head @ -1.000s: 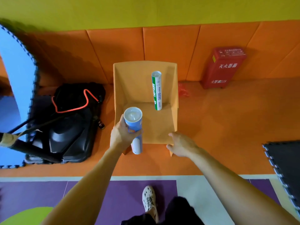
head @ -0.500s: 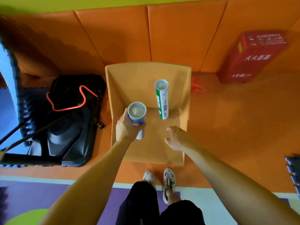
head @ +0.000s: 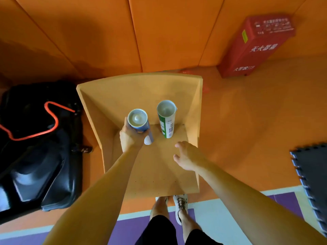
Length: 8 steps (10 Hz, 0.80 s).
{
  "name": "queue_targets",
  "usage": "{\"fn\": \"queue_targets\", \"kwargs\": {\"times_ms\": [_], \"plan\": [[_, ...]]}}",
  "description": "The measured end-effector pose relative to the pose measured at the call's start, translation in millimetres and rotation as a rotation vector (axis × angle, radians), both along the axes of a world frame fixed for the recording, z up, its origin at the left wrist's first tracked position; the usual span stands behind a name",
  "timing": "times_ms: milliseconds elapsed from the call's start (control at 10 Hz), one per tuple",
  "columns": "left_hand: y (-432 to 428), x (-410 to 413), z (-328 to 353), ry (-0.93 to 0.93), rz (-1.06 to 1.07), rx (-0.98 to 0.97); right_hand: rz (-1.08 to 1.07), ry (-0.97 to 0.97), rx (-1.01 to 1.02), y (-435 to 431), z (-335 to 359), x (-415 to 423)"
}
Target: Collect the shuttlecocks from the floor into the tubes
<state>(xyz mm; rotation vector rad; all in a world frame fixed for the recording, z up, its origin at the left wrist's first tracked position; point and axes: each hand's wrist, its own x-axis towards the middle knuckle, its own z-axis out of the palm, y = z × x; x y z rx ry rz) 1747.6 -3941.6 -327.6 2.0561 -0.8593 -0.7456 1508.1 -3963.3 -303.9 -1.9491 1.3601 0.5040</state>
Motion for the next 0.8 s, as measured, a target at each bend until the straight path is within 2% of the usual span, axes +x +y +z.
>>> {"fn": "queue_targets", "kwargs": {"times_ms": [500, 600, 800], "plan": [[-21, 12, -29, -0.051, -0.154, 0.083, -0.062, 0.016, 0.011, -3, -7, 32], [-20, 18, -26, 0.014, -0.179, 0.124, -0.059, 0.024, 0.004, 0, -1, 33], [-5, 23, -26, 0.021, -0.21, 0.259, -0.057, -0.01, -0.036, 10, 13, 30]]}}
